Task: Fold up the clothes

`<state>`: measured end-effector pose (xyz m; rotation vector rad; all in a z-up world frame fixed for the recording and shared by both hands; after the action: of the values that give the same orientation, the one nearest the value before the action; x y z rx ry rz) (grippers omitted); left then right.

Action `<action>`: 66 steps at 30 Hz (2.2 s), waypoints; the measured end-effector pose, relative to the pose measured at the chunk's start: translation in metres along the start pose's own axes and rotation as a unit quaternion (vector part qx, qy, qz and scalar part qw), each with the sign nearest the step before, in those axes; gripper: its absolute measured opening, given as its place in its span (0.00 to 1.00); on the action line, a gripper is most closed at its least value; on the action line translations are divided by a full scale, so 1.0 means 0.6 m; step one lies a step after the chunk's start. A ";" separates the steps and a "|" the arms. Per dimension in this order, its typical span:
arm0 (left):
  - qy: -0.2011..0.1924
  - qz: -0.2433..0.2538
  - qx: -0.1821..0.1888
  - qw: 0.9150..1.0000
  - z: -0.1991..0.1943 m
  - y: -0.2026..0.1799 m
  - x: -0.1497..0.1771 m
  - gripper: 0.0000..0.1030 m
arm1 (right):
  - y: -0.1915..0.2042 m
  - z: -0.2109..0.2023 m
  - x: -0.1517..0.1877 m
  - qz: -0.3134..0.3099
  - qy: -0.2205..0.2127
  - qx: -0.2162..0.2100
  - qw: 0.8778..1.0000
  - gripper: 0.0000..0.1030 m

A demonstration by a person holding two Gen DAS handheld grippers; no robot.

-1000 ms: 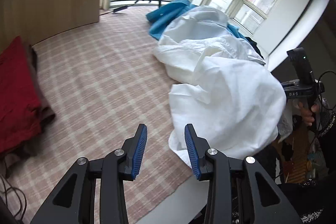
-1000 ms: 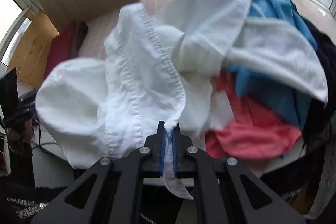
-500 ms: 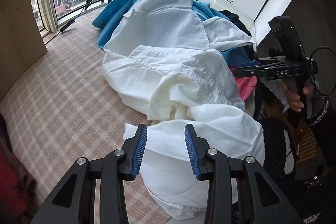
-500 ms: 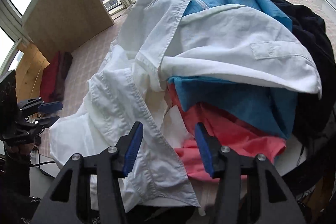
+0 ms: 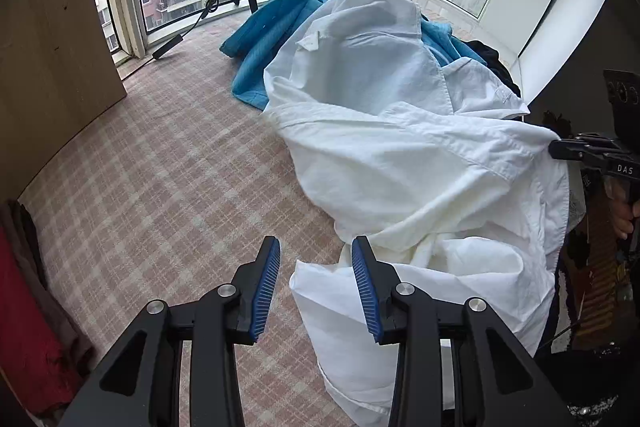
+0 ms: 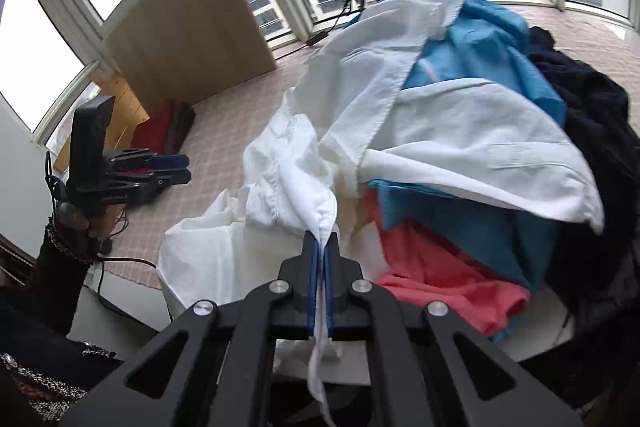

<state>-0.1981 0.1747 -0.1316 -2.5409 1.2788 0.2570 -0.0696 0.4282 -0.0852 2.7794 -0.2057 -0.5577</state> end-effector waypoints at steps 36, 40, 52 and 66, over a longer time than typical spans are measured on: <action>0.065 0.238 -0.006 0.969 0.170 -0.216 -0.123 0.01 | -0.264 -0.053 0.167 0.196 -0.010 0.029 0.980 0.39; 0.049 0.225 0.007 0.973 0.131 -0.209 -0.132 0.00 | -0.262 -0.028 0.177 0.191 -0.007 0.028 0.981 0.36; -0.152 0.145 -0.032 0.977 -0.231 -0.117 -0.163 0.00 | -0.100 -0.315 -0.007 0.048 -0.195 0.032 0.979 0.02; -0.007 0.101 -0.054 0.993 -0.075 -0.023 -0.027 0.01 | -0.121 -0.187 -0.052 0.100 -0.056 0.048 0.992 0.02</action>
<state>-0.1951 0.1803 -0.0824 -2.4929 1.5575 0.3955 -0.0477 0.5319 0.0017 2.7767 -0.5419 -0.6694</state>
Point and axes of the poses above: each gripper's, at about its wrist camera, not at the fingertips, and z roughly the way its jaws point, y to its left, x to its underside, the point moved 6 cm from there along z, roughly the way its jaws point, and after that the axes turned 14 degrees about y, right-handed, at the moved point
